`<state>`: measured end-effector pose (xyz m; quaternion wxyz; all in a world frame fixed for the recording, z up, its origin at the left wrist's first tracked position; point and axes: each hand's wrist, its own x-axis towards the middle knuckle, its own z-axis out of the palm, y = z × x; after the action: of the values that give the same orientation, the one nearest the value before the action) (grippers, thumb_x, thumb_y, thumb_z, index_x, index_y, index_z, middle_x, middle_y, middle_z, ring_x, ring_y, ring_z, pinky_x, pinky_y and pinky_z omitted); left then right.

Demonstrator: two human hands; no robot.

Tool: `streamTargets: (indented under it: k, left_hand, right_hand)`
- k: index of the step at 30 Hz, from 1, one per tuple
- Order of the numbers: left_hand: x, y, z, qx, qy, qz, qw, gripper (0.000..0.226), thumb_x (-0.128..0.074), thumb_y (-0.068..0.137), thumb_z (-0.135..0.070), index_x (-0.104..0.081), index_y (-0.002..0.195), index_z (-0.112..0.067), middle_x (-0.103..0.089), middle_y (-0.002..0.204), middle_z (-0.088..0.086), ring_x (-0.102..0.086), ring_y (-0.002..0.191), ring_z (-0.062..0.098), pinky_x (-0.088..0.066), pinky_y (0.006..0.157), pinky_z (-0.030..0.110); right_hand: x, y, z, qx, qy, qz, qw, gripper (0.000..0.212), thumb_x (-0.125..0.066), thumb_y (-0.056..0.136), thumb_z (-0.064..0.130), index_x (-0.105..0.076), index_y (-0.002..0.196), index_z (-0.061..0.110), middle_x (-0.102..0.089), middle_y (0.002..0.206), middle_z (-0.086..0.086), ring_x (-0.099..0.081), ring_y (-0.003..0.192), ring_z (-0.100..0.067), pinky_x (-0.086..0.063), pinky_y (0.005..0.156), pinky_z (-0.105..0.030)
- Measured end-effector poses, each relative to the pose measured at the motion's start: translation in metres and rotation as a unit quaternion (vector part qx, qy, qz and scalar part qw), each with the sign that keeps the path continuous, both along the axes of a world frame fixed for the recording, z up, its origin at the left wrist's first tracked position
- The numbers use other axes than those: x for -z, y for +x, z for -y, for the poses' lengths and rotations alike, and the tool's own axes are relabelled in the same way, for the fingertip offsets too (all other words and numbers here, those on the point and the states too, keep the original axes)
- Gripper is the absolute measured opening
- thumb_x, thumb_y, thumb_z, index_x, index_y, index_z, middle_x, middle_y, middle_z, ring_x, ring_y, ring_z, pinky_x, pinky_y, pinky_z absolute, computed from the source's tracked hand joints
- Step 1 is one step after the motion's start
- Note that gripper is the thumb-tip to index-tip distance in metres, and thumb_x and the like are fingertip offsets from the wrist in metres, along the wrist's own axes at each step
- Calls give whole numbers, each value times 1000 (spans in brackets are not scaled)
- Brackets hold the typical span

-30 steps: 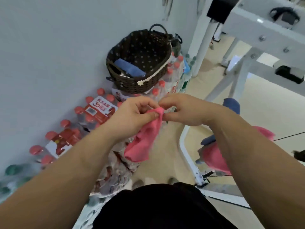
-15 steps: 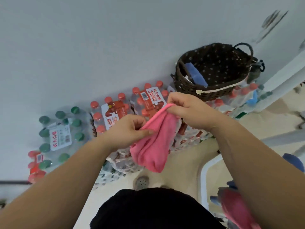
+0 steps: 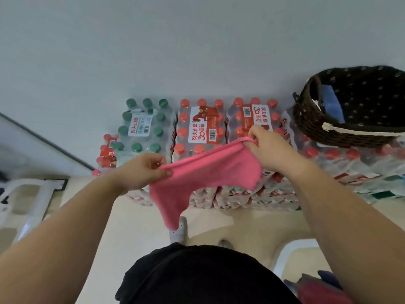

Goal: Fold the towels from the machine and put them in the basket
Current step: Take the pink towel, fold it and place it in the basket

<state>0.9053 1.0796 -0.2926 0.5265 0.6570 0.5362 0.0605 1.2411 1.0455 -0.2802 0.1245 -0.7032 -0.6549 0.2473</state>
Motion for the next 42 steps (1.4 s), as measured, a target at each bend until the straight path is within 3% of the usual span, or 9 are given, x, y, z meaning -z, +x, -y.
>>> streamTargets:
  k: [5,8,12,18,22,26,31,38,42]
  left_hand:
    - [-28,-40,-25,-26,-6,19,999,47,-75,80,-53,-56,59,-16,-42,62,1,-39,60,14,-29,54,24]
    - [-28,-60,-52,-57,30,-34,997,45,-74,87,-41,-52,58,-15,-39,56,-2,-36,54,13,-27,51,24]
    - [-7,-75,-97,-114,125,-123,978,30,-75,86,-32,-64,70,-8,-56,60,1,-48,60,20,-34,55,30]
    - [30,-72,-151,-93,226,-180,953,27,-64,88,-36,-56,70,-17,-59,71,3,-56,76,29,-42,68,35]
    - [47,-71,-175,-71,234,-194,950,28,-59,89,-39,-51,71,-19,-56,71,2,-56,77,31,-42,68,36]
    - [56,-66,-192,-57,255,-200,944,32,-58,94,-39,-48,74,-17,-56,74,6,-52,75,32,-41,67,38]
    - [62,-50,-217,-30,252,-219,942,31,-51,98,-37,-45,77,-15,-53,73,6,-51,74,33,-39,64,38]
    - [60,-33,-248,-21,264,-283,922,26,-47,100,-38,-44,82,-20,-51,78,6,-50,74,32,-37,63,38]
    - [56,-24,-258,-54,330,-276,901,31,-53,97,-37,-44,79,-14,-48,74,6,-44,68,30,-34,62,38]
  right_hand:
    - [3,-21,-19,-2,-13,13,1000,21,-43,103,41,-44,90,25,-58,81,0,-56,70,-19,-37,55,-34]
    - [6,-32,-35,2,-23,-4,1000,20,-50,101,39,-47,89,23,-59,81,0,-56,72,-18,-43,59,-35]
    - [18,-51,-58,16,-66,12,998,14,-63,94,39,-57,89,28,-62,87,7,-58,81,-14,-51,73,-37]
    - [36,-69,-84,81,-93,47,991,14,-64,95,33,-64,86,22,-61,82,5,-59,75,-14,-42,60,-28]
    - [43,-65,-92,202,-68,-51,976,16,-68,93,29,-68,84,15,-65,82,-6,-64,71,-25,-58,67,-42]
    - [49,-53,-103,279,-40,-106,953,17,-66,93,24,-68,79,14,-64,74,-8,-57,61,-25,-48,54,-35]
    - [59,-37,-141,286,-16,-52,957,24,-67,89,28,-66,71,13,-62,68,-2,-57,69,-21,-39,61,-31]
    - [70,-17,-202,225,-21,30,974,20,-69,87,32,-70,79,14,-65,76,-9,-64,79,-28,-36,68,-26]
    - [73,-13,-217,250,19,42,967,25,-68,88,30,-75,84,6,-74,86,-14,-67,84,-31,-46,72,-30]
